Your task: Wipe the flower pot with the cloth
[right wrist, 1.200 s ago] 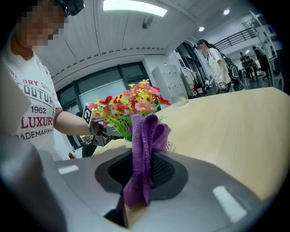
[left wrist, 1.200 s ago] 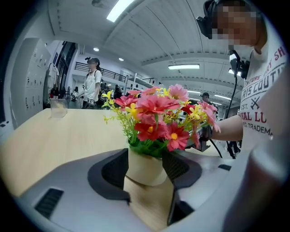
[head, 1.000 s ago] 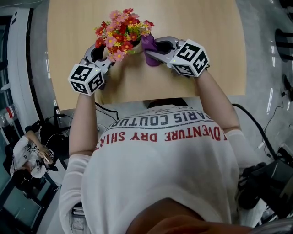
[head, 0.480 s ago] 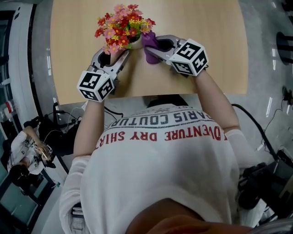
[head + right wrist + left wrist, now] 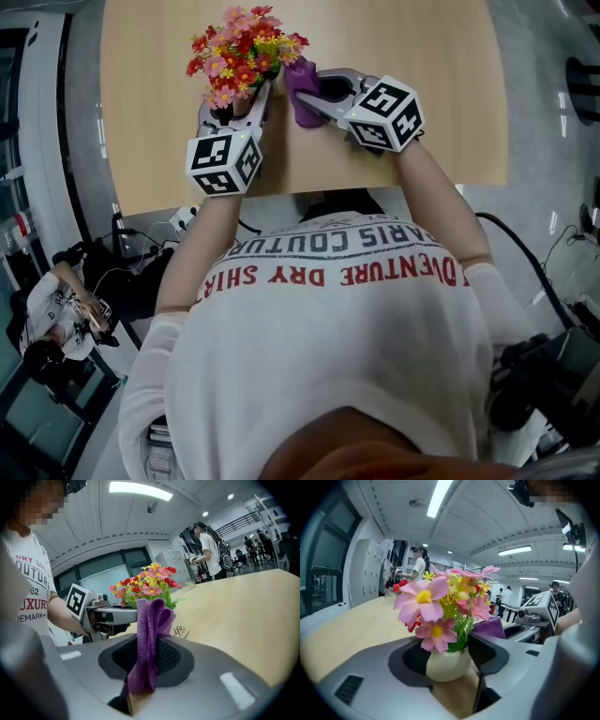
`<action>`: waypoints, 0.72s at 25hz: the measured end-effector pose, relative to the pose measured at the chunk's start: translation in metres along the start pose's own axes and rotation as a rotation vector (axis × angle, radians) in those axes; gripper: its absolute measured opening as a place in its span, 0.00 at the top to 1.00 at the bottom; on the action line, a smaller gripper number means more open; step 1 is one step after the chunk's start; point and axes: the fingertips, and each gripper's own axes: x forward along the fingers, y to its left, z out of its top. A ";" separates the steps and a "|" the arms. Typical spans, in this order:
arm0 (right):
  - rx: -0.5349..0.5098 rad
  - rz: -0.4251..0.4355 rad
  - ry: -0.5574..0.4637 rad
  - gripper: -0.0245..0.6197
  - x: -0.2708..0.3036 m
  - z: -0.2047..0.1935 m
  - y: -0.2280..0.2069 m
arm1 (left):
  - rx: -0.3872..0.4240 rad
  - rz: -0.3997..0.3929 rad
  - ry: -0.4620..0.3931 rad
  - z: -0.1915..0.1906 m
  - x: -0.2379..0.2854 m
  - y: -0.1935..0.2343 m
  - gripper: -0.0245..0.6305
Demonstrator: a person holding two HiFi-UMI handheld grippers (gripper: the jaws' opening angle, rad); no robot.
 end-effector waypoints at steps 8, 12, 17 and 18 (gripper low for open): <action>-0.015 0.012 0.002 0.86 0.004 -0.001 0.004 | 0.021 -0.016 0.001 -0.001 -0.002 0.005 0.64; -0.003 -0.002 -0.002 0.86 0.005 0.002 -0.004 | 0.041 -0.036 0.008 0.000 -0.004 0.006 0.66; 0.014 -0.019 -0.010 0.85 0.004 0.010 -0.024 | 0.058 -0.052 0.011 0.000 -0.006 0.005 0.66; 0.019 -0.022 -0.012 0.85 0.005 0.012 -0.027 | 0.057 -0.056 0.011 0.000 -0.007 0.005 0.66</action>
